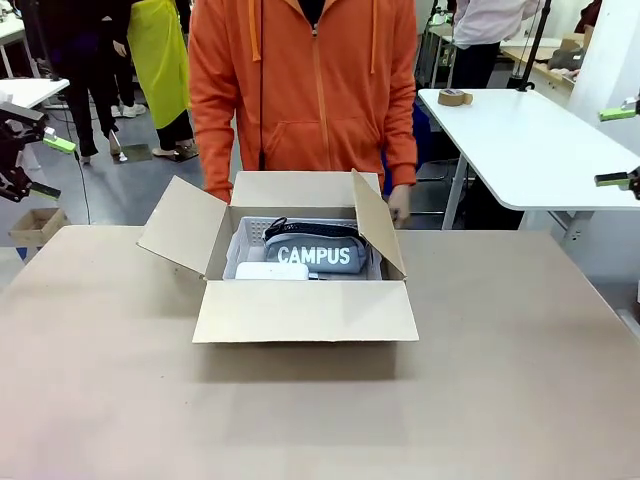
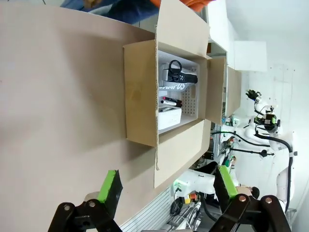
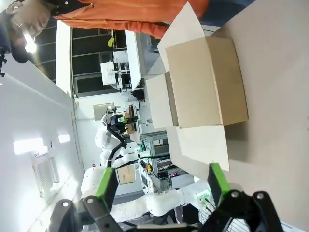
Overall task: Pack the gift set into the box.
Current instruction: Press and hold the closed box until the human finishes sealing it.
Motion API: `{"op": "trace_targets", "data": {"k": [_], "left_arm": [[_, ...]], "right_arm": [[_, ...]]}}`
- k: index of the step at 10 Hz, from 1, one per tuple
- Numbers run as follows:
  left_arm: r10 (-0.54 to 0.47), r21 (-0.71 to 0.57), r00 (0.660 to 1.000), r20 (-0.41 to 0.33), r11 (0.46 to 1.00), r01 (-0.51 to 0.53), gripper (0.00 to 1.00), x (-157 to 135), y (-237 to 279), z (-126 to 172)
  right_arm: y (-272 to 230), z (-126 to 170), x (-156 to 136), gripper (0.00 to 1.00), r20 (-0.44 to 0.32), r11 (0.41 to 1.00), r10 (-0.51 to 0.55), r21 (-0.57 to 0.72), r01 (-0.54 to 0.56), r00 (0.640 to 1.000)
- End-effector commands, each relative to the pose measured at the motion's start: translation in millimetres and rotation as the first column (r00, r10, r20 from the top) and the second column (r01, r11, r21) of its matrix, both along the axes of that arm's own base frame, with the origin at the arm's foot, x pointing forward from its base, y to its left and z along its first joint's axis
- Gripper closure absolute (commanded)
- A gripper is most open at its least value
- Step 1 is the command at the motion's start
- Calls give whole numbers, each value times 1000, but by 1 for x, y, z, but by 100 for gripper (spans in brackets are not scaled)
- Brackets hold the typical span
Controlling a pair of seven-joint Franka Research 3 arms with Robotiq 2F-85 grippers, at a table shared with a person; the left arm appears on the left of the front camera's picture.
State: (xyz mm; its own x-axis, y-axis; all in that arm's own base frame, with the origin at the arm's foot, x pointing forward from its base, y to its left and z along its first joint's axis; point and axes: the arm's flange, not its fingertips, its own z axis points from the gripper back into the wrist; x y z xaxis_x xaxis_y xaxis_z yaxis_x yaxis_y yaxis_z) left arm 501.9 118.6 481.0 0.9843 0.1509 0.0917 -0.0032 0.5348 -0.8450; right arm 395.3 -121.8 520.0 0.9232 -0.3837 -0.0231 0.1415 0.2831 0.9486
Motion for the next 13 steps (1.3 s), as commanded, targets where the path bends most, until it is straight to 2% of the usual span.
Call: {"op": "trace_targets", "data": {"k": [1, 13], "left_arm": [[6, 3, 1000, -7, 1000, -6, 0, -3, 0, -5], [6, 3, 1000, -7, 1000, -6, 0, -3, 0, -5]], "right_arm": [[0, -4, 0, 0, -8, 1000, -9, 9, 9, 1000], [0, -4, 0, 0, -8, 1000, -9, 9, 9, 1000]]}}
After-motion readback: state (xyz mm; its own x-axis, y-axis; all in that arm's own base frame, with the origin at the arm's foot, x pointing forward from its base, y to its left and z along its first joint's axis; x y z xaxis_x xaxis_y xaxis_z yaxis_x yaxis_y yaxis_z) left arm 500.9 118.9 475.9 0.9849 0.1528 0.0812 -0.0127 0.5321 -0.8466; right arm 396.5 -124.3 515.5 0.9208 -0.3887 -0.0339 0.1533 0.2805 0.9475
